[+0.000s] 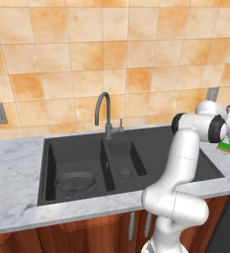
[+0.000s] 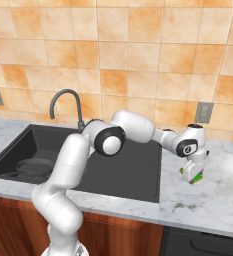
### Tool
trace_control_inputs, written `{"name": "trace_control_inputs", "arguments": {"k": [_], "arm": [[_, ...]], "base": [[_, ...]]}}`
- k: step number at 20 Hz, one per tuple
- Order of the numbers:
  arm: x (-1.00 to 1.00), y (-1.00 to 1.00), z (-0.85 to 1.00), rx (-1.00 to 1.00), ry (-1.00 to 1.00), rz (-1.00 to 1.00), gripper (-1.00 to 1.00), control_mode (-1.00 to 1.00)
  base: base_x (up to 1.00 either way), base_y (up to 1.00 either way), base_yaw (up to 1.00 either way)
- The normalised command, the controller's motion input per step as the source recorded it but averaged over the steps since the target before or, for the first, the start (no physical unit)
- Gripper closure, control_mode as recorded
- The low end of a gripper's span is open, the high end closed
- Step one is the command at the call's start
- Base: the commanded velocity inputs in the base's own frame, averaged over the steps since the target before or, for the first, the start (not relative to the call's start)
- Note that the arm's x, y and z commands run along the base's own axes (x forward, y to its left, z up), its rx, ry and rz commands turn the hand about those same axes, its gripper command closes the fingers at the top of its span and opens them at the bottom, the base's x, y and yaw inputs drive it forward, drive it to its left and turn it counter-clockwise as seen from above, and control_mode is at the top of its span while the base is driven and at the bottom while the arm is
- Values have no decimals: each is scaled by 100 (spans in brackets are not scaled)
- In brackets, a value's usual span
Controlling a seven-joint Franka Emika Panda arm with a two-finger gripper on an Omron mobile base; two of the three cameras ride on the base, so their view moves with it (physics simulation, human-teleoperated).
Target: Pick the pan and sponge and place them into the sink. Then turn on the water.
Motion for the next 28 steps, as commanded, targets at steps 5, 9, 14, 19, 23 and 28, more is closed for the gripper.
{"name": "trace_control_inputs", "arguments": {"k": [5, 9, 14, 19, 23, 28], "arm": [[0, 5, -29, 0, 3, 0, 100, -100], [-1, 4, -13, 0, 1, 0, 100, -100], [-24, 0, 8, 3, 0, 0, 100, -100], [-61, 30, 22, 5, 0, 2, 100, -100], [-57, 70, 16, 0, 0, 1, 100, -100], [-39, 73, 25, 0, 0, 2, 100, -100]], "base": [[0, 0, 0], [0, 0, 0], [0, 0, 0], [0, 0, 0], [0, 0, 0], [0, 0, 0]]}}
